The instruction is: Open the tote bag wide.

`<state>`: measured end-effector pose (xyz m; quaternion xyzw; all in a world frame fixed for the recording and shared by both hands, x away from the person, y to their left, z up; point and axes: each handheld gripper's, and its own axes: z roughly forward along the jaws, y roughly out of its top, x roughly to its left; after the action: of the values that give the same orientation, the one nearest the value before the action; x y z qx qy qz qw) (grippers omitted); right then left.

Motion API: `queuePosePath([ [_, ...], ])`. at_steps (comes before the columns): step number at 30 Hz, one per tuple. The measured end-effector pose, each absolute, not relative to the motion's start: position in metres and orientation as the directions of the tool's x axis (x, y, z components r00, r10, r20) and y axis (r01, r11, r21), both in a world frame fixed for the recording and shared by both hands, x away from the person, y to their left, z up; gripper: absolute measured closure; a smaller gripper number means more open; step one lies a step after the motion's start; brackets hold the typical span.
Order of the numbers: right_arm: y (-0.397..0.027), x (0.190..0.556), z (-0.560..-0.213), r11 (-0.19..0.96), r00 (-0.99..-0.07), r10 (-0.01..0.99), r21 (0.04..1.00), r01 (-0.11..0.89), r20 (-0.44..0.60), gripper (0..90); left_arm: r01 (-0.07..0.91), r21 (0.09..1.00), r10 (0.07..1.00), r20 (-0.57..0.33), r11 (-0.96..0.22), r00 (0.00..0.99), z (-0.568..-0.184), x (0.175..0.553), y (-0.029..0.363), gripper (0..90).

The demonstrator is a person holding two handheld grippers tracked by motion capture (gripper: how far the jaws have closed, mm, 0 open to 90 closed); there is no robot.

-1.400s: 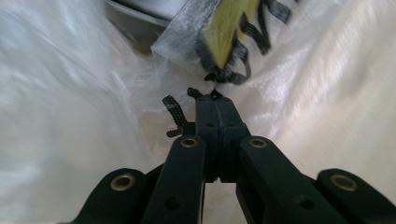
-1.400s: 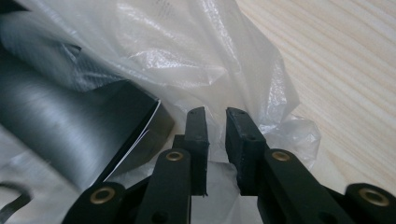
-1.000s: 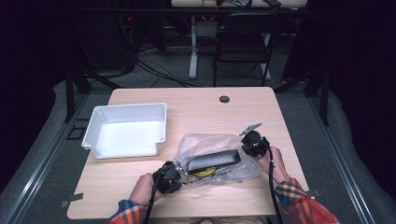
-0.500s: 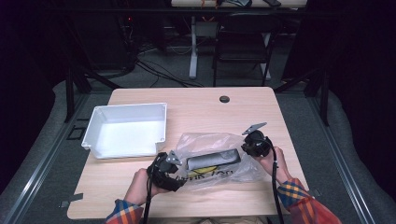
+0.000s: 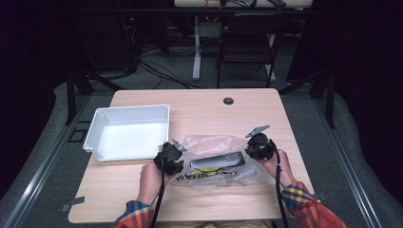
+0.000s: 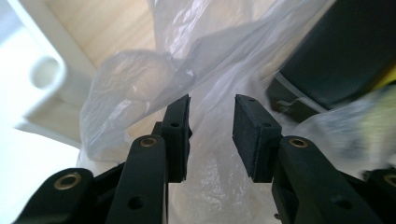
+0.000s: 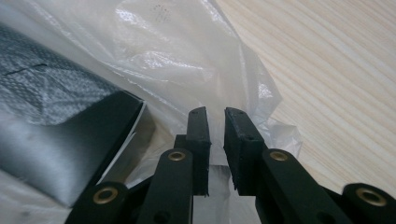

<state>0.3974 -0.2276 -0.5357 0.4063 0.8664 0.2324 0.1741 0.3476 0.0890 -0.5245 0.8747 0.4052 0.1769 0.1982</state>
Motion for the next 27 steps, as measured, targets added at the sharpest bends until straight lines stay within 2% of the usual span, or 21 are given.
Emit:
queuePosePath([
  [6, -0.225, 0.402, -0.546, 0.591, -0.593, 0.785, 0.508, 0.627, -0.181, 82.5, 0.668, 0.442, 0.782, 0.138, -0.598, 0.608, -0.537, 0.354, 0.093, 71.6],
  [10, -0.228, 0.404, -0.547, 0.602, -0.585, 0.785, 0.479, 0.639, -0.205, 82.2, 0.664, 0.431, 0.773, 0.141, -0.611, 0.619, -0.539, 0.352, 0.093, 71.2],
  [12, -0.228, 0.403, -0.547, 0.595, -0.585, 0.787, 0.491, 0.637, -0.194, 81.0, 0.658, 0.433, 0.764, 0.130, -0.617, 0.632, -0.536, 0.350, 0.094, 68.1],
  [19, -0.238, 0.397, -0.530, 0.555, -0.591, 0.795, 0.552, 0.622, -0.133, 77.3, 0.623, 0.488, 0.739, 0.071, -0.611, 0.670, -0.503, 0.327, 0.104, 46.3],
  [24, -0.241, 0.393, -0.523, 0.547, -0.597, 0.794, 0.563, 0.619, -0.115, 75.8, 0.579, 0.536, 0.701, 0.033, -0.614, 0.712, -0.484, 0.314, 0.101, 42.8],
  [27, -0.243, 0.391, -0.520, 0.540, -0.598, 0.795, 0.573, 0.616, -0.106, 71.9, 0.548, 0.553, 0.664, 0.012, -0.628, 0.748, -0.483, 0.312, 0.096, 42.5],
])
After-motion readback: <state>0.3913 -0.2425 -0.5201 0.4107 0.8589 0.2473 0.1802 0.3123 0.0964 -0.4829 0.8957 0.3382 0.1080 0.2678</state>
